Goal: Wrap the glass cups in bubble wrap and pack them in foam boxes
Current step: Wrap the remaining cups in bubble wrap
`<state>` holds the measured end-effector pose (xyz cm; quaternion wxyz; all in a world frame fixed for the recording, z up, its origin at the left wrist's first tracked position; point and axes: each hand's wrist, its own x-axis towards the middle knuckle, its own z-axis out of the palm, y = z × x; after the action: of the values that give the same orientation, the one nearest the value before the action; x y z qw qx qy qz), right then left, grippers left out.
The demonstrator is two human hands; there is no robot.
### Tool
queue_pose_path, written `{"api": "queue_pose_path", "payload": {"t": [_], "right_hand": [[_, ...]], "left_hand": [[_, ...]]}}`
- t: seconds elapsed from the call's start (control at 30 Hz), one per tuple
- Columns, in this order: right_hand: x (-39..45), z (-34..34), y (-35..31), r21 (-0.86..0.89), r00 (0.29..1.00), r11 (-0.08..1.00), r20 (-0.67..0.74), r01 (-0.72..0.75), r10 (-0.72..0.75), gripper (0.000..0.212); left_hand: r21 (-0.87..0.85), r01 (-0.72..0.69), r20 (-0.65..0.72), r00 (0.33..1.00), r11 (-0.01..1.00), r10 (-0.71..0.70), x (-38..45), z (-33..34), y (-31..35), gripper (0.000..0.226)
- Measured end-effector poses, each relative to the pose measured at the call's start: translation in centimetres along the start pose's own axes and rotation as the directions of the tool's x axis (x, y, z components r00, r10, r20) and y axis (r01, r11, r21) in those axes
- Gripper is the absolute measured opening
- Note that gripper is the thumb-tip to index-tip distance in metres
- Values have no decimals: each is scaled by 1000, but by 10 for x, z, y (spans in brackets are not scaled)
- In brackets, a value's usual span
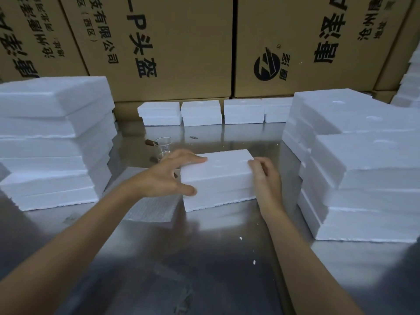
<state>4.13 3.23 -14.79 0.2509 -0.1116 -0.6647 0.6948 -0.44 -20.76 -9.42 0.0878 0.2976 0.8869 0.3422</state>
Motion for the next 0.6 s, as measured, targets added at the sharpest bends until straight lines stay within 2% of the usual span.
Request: {"api": "queue_pose_path", "payload": {"t": [0.13,0.2,0.27,0.33,0.4,0.47,0.53,0.6], "right_hand": [[-1,-2,4,-69,1000,998,-25,6,-8,8],[-5,-2,6,-109,994,994,-102,19,-30,12],[-12,-1,4,-245,956,961,-227,130,-187,20],[-18,-1,3,-450,845,843,-288,296,-450,18],[-20,-1,1,-657,715,643,-221,393,-663,19],[-21,1,0,-789,657,444,-70,424,-751,16],[-24,6,3,-841,696,314,100,441,-711,21],[-25,11,7,-872,785,263,195,413,-588,40]], "left_hand": [[-49,41,-12,999,998,-42,-4,9,0,74],[-100,41,-69,996,994,-48,-5,16,3,73],[-136,18,-170,985,991,-41,-1,27,9,69],[-133,7,-282,958,991,-45,7,42,14,63],[-113,13,-370,928,993,-54,18,56,18,60],[-91,22,-428,902,996,-59,32,67,22,60],[-76,15,-482,875,997,-49,46,76,26,59],[-59,18,-524,851,998,-46,59,84,27,57]]}}
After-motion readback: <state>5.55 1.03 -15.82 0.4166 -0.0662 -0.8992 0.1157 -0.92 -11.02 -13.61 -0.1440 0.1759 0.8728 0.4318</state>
